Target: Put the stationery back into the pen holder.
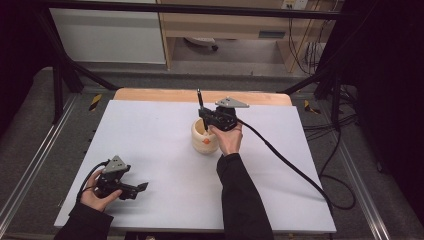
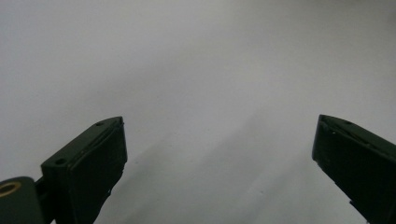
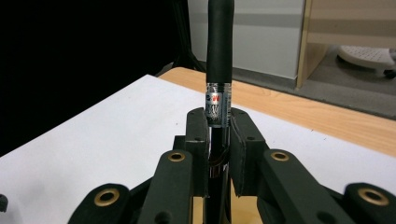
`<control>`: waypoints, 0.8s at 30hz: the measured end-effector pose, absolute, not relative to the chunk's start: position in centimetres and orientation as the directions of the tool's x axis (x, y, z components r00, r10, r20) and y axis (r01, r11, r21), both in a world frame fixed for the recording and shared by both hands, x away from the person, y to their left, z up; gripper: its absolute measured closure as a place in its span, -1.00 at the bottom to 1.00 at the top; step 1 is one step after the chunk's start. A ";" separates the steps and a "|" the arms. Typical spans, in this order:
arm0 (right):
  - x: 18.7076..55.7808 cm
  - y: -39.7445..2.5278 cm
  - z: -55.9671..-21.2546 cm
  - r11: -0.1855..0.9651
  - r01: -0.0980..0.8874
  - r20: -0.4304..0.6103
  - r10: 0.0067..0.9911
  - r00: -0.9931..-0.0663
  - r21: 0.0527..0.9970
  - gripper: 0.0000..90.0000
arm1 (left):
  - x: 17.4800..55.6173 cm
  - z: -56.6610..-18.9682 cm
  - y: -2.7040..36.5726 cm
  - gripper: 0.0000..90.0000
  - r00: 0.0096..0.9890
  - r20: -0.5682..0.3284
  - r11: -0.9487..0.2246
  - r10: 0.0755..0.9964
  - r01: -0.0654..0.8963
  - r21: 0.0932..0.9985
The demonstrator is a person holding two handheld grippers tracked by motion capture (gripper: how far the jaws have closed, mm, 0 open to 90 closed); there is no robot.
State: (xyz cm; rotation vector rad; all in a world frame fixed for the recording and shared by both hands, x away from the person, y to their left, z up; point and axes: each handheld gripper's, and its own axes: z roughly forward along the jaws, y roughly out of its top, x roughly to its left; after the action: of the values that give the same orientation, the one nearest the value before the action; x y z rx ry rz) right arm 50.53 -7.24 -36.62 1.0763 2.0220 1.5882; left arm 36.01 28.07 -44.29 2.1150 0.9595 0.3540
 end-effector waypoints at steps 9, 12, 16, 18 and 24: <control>50.4 -7.1 -38.7 0.064 0.359 0.204 0.726 -0.657 0.931 0.78 | 36.0 -44.3 28.1 -0.93 0.678 -0.057 -0.422 0.733 0.519 0.743; 50.3 -7.1 -39.4 0.069 0.365 0.206 0.722 -0.661 0.928 0.78 | 36.0 -44.4 28.0 -0.93 0.678 -0.056 -0.423 0.733 0.518 0.743; 50.1 -7.2 -40.0 0.088 0.357 0.187 0.723 -0.665 0.930 0.78 | 36.0 -44.4 28.1 -0.93 0.678 -0.057 -0.423 0.733 0.519 0.743; 50.0 -7.3 -40.2 0.083 0.354 0.190 0.721 -0.667 0.932 0.78 | 36.0 -44.4 28.0 -0.93 0.678 -0.055 -0.425 0.733 0.519 0.741; 49.7 -7.6 -40.8 0.097 0.360 0.180 0.728 -0.662 0.928 0.77 | 36.0 -44.5 28.0 -0.93 0.677 -0.055 -0.426 0.734 0.522 0.739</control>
State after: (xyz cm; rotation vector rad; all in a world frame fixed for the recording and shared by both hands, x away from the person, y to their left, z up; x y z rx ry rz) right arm 49.73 -7.58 -40.77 1.0727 2.0568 1.5852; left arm 36.04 28.05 -44.46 2.1265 0.9620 0.3546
